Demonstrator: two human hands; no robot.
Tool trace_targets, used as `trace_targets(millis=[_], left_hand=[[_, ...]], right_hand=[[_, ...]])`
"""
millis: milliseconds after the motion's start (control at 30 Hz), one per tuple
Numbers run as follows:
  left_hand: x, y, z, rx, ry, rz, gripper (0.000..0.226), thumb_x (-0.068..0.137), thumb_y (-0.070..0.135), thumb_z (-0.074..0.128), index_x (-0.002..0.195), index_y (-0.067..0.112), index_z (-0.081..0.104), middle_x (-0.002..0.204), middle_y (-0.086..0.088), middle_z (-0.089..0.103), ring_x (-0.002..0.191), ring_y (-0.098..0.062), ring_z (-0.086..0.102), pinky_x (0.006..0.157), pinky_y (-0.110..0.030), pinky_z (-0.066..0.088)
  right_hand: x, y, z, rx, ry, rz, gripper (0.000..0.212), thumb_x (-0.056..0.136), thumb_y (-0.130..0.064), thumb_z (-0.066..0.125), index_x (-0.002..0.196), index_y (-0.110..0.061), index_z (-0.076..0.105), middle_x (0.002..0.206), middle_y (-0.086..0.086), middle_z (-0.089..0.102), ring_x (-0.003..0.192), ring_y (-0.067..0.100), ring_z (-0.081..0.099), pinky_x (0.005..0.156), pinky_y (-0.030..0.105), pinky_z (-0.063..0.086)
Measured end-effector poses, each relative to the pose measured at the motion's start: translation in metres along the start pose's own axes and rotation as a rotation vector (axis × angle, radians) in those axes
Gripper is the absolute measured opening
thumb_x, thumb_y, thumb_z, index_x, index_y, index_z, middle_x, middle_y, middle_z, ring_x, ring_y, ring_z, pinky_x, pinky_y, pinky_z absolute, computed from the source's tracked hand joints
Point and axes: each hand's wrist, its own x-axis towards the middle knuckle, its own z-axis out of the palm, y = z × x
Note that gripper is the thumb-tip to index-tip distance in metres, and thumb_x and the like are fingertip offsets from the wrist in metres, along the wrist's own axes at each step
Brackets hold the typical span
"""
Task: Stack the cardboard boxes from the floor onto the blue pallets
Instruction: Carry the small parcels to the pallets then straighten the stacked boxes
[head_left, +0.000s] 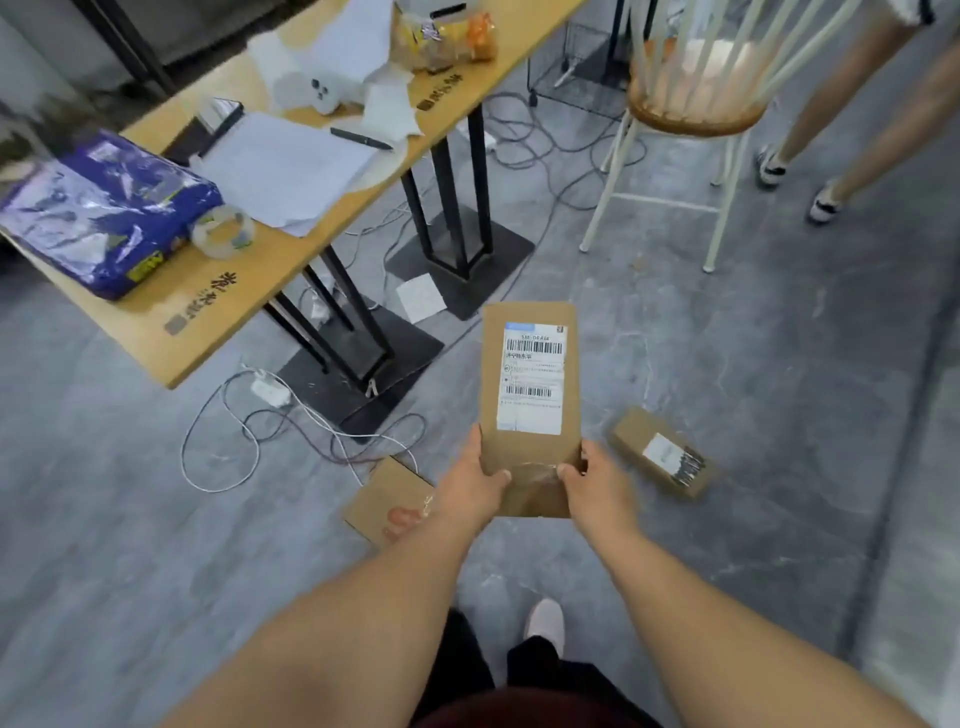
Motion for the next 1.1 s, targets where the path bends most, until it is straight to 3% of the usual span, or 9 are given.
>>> trace_targets(millis=[167,300,400,500,633,833,1100], left_hand=[[-0.013,-0.014,-0.031,-0.133,0.103,-0.027,0.074,0.087,0.012,0.055,0.147,0.033,0.018,0.129,-0.004,0.057,0.114,-0.025,0.054,0.099,-0.041,0.044],[-0.028,-0.036,-0.062,-0.266,0.190,-0.037,0.075,0.090,0.011,0.054,0.148,0.035,0.014,0.137,0.001,0.049,0.120,-0.021,0.050,0.103,-0.041,0.040],[-0.048,-0.065,-0.092,-0.321,0.264,-0.068,0.072,0.091,0.011,0.053,0.147,0.036,0.015,0.135,0.003,0.050,0.112,-0.017,0.051,0.096,-0.033,0.044],[-0.074,-0.106,-0.124,-0.340,0.333,-0.118,0.071,0.091,0.011,0.053,0.148,0.031,0.017,0.139,0.002,0.048,0.117,-0.015,0.049,0.095,-0.022,0.037],[-0.115,-0.171,-0.170,-0.312,0.431,-0.212,0.073,0.089,0.020,0.054,0.148,0.035,0.014,0.137,0.000,0.051,0.122,-0.023,0.050,0.100,-0.032,0.041],[-0.172,-0.264,-0.233,-0.442,0.611,-0.293,0.072,0.088,0.023,0.055,0.146,0.041,0.015,0.127,0.002,0.058,0.110,-0.023,0.055,0.087,-0.024,0.042],[-0.248,-0.376,-0.310,-0.534,0.789,-0.414,0.071,0.089,0.022,0.054,0.147,0.038,0.015,0.130,-0.002,0.056,0.117,-0.025,0.053,0.098,-0.038,0.044]], right_hand=[[-0.010,-0.037,0.012,-0.084,-0.031,-0.122,0.014,0.089,-0.024,0.051,0.099,-0.014,0.051,0.101,0.009,0.064,0.094,0.029,0.059,0.072,0.032,0.042],[-0.023,-0.072,0.034,-0.152,-0.062,-0.246,0.021,0.090,-0.022,0.052,0.108,-0.013,0.054,0.107,0.010,0.063,0.100,0.030,0.058,0.078,0.033,0.042],[-0.044,-0.095,0.064,-0.189,-0.118,-0.321,0.022,0.090,-0.021,0.051,0.111,-0.013,0.054,0.105,0.009,0.064,0.097,0.030,0.058,0.075,0.033,0.043],[-0.075,-0.114,0.106,-0.237,-0.178,-0.388,0.019,0.091,-0.021,0.051,0.109,-0.014,0.054,0.105,0.007,0.064,0.096,0.028,0.058,0.070,0.029,0.039],[-0.125,-0.143,0.169,-0.325,-0.270,-0.483,0.017,0.092,-0.024,0.049,0.107,-0.016,0.054,0.105,0.007,0.063,0.094,0.026,0.058,0.070,0.030,0.041],[-0.203,-0.192,0.260,-0.380,-0.361,-0.632,0.019,0.088,-0.027,0.050,0.106,-0.025,0.055,0.102,0.002,0.063,0.096,0.025,0.059,0.080,0.038,0.049],[-0.310,-0.238,0.379,-0.393,-0.533,-0.793,0.022,0.088,-0.022,0.052,0.109,-0.016,0.056,0.104,0.008,0.065,0.095,0.028,0.059,0.079,0.034,0.045]])
